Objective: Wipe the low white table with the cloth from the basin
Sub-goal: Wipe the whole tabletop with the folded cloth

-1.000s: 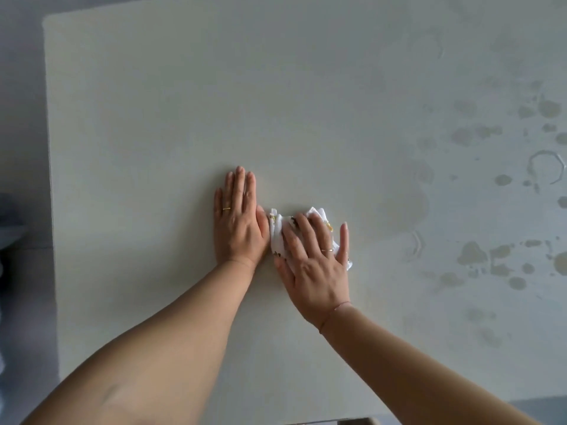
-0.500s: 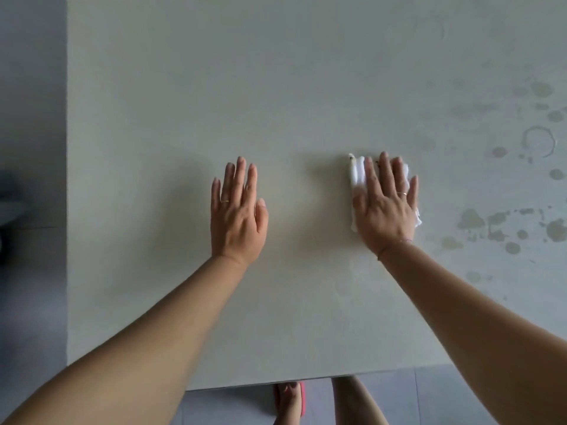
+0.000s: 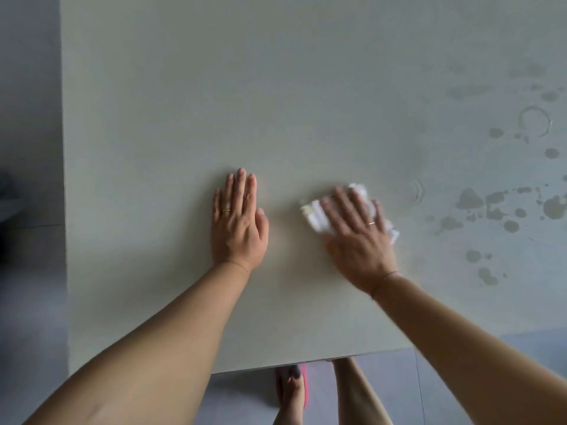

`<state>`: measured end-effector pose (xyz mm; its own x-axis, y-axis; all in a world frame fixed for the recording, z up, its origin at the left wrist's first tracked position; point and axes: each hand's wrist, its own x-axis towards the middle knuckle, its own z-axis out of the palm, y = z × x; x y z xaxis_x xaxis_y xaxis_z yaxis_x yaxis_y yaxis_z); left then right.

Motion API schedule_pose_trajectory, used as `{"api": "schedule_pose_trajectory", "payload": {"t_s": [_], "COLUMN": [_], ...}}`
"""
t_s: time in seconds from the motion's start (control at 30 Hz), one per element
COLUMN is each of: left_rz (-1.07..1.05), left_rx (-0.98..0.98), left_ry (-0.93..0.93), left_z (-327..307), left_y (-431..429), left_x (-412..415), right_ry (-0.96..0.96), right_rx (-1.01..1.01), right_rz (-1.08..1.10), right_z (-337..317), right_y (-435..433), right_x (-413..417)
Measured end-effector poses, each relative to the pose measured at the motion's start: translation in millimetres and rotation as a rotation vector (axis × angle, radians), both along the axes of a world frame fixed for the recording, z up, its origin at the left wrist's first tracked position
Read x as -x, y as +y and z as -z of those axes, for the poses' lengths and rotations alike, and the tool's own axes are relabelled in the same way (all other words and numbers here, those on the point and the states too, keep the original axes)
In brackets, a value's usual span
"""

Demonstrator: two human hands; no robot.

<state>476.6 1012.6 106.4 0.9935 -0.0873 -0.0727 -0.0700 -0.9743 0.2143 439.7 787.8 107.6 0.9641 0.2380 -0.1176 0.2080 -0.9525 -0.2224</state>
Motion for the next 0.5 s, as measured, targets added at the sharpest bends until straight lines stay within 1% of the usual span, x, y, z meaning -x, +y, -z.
{"api": "schedule_pose_trajectory", "payload": {"t_s": [0.07, 0.13, 0.2, 0.23, 0.27, 0.37, 0.43, 0.47, 0.5], "left_rz": [-0.004, -0.008, -0.013, -0.011, -0.009, -0.007, -0.004, 0.001, 0.003], "left_rx": [-0.013, -0.019, -0.024, -0.025, -0.026, -0.027, -0.029, -0.030, -0.027], "left_ry": [-0.002, 0.005, 0.015, 0.019, 0.016, 0.004, 0.003, -0.004, -0.010], "left_z": [0.4, 0.6, 1.3, 2.0, 2.8, 3.7, 4.8, 5.6, 6.7], "left_y": [-0.3, -1.5, -2.0, -2.1, -2.0, -0.7, 0.4, 0.5, 0.5], "left_x": [0.5, 0.3, 1.4, 1.8, 1.7, 0.8, 0.4, 0.8, 1.0], "right_ry": [0.043, 0.067, 0.074, 0.069, 0.058, 0.056, 0.036, 0.020, 0.005], "right_rx": [0.034, 0.027, -0.013, -0.020, -0.025, -0.031, -0.047, -0.050, -0.036], "right_rz": [0.249, 0.480, 0.627, 0.635, 0.585, 0.268, 0.079, 0.015, -0.005], "right_z": [-3.3, -2.4, -2.0, -2.1, -2.2, -4.1, -2.3, -1.8, -1.0], "right_y": [-34.0, -36.8, -9.0, 11.6, 34.7, 89.4, 82.0, 66.0, 46.4], "right_x": [-5.9, -6.3, -0.5, 7.9, 20.5, 70.5, 83.1, 81.5, 78.6]}}
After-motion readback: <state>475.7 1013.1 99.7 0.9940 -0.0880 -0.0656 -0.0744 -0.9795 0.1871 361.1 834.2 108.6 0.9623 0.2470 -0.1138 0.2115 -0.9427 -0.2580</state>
